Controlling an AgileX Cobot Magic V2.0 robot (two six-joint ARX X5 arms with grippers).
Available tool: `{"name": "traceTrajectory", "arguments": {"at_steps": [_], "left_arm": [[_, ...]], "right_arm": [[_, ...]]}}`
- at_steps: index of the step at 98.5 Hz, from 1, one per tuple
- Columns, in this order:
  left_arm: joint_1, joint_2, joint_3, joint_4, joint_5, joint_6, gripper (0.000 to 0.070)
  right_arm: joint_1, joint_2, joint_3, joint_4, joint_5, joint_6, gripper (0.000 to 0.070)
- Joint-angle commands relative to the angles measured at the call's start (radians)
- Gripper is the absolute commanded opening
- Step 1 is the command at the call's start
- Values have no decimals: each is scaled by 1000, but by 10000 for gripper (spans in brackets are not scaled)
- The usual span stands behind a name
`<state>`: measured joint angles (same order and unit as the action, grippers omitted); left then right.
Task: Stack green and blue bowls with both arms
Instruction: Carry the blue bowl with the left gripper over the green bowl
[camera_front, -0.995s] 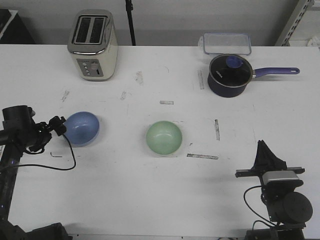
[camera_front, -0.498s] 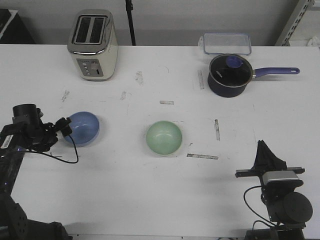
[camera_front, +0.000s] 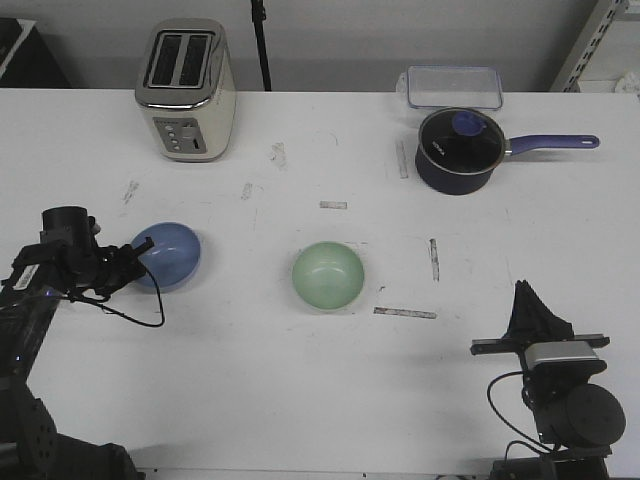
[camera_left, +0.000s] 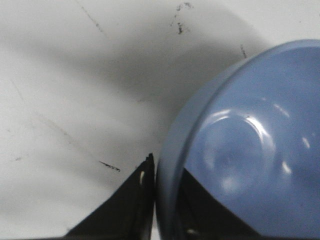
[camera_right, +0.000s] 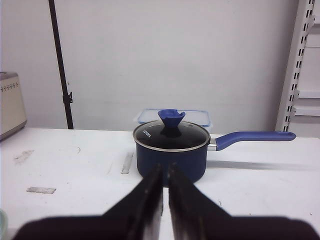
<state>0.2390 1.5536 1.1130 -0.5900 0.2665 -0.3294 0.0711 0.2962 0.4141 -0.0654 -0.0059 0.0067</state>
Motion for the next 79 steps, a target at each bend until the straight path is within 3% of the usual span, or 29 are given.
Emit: {"name": "traceTrajectory", "arguments": {"at_steps": [1,41,79], "left_arm": [[2,18,21,-3,4,-2,1],[-100,-23,137,-126,5,-27,1],[-386,-8,263,-129,4,-32,1]], "right_arm": [[2,-1,-3,12,-1,-4,15],[2,-1,-3,12,-1,-4,15],[2,-1,-3,12,-1,-4,15]]}}
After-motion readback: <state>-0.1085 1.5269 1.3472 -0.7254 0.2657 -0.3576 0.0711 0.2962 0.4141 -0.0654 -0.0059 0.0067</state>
